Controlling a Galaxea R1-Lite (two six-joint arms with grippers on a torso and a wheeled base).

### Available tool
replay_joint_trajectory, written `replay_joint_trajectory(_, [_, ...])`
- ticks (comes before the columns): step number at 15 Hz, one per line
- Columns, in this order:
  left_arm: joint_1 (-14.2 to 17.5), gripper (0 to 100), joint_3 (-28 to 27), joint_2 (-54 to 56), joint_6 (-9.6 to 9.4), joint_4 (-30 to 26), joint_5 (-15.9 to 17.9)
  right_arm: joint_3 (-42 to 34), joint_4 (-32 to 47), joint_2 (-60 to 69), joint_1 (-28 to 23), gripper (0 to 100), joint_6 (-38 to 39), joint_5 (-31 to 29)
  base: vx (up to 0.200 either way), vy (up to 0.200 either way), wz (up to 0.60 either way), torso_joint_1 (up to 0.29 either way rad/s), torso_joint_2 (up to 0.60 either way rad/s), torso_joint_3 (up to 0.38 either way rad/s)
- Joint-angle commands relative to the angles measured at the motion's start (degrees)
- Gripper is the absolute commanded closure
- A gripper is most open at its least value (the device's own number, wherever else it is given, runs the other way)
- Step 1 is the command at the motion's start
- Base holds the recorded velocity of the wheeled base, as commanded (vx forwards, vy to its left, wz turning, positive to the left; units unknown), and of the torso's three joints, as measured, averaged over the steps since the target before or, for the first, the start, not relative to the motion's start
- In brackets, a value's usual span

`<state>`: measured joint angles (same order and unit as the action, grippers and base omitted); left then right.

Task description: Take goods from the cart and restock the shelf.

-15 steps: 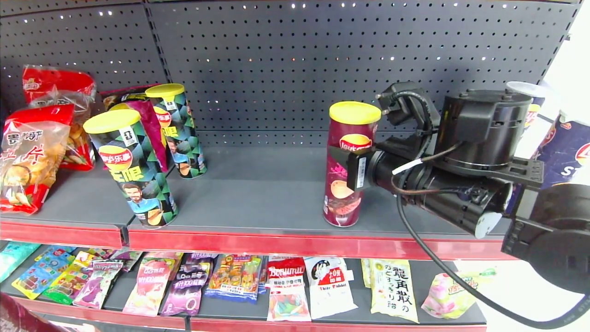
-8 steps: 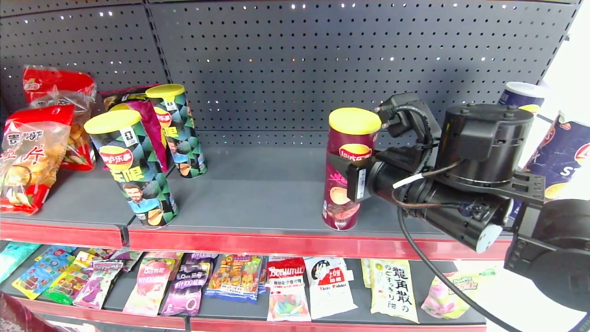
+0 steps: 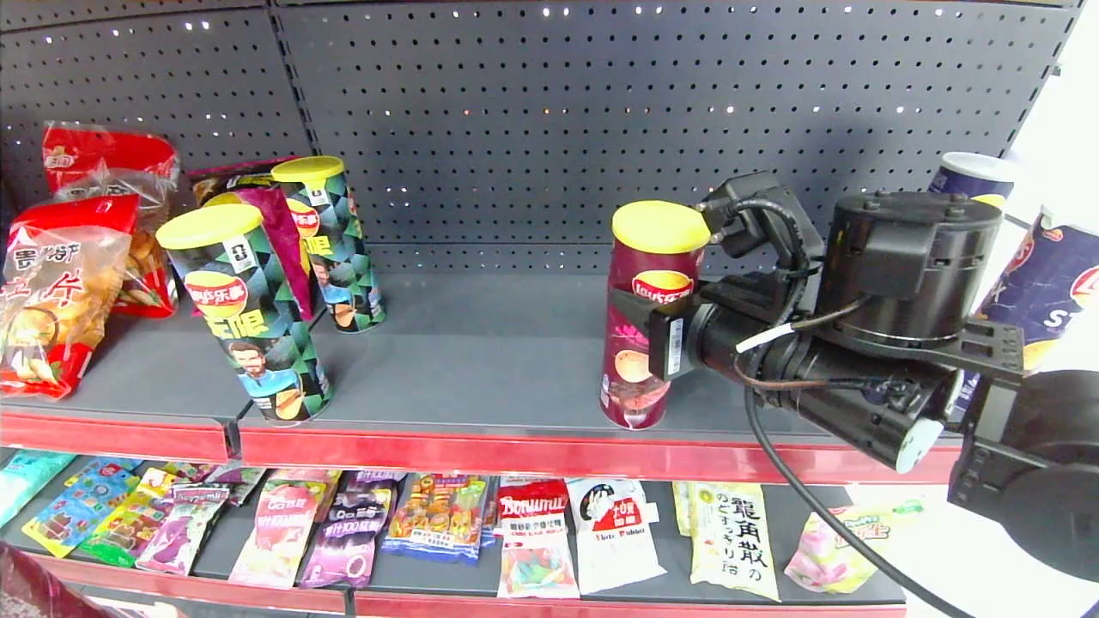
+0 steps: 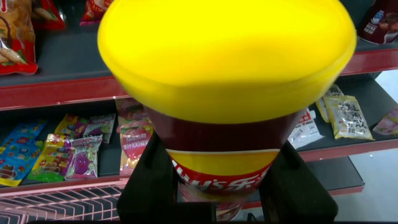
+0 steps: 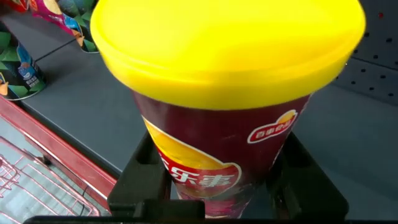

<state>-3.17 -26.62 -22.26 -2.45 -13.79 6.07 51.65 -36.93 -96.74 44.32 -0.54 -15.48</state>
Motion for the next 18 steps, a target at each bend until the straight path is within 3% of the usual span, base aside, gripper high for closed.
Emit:
replay_joint_trajectory(1, [0.0,100,0.0,-0.1,-0.01,0.0,0.0,-0.2,-0.3,0.2,0.1,100,0.0,0.1,0.000,0.000,0.00,0.000,0.00,0.000])
replay_joint_trajectory(15, [0.0,100,-0.1,0.2,-0.01,0.1,-0.1,-0.5,-0.2,0.6,0.6,100,-0.5,1.2,0.000,0.000,0.00,0.000,0.00,0.000])
replay_joint_trajectory(16, [0.0,100,-0.1,0.2,-0.01,0.1,-0.1,-0.4,-0.2,0.7,0.6,0,-0.5,1.2,0.000,0.000,0.00,0.000,0.00,0.000])
replay_joint_trajectory(18, [0.0,100,-0.1,0.2,-0.01,0.1,-0.1,-0.4,-0.3,0.7,0.7,0,-0.5,1.3,0.000,0.000,0.00,0.000,0.00,0.000])
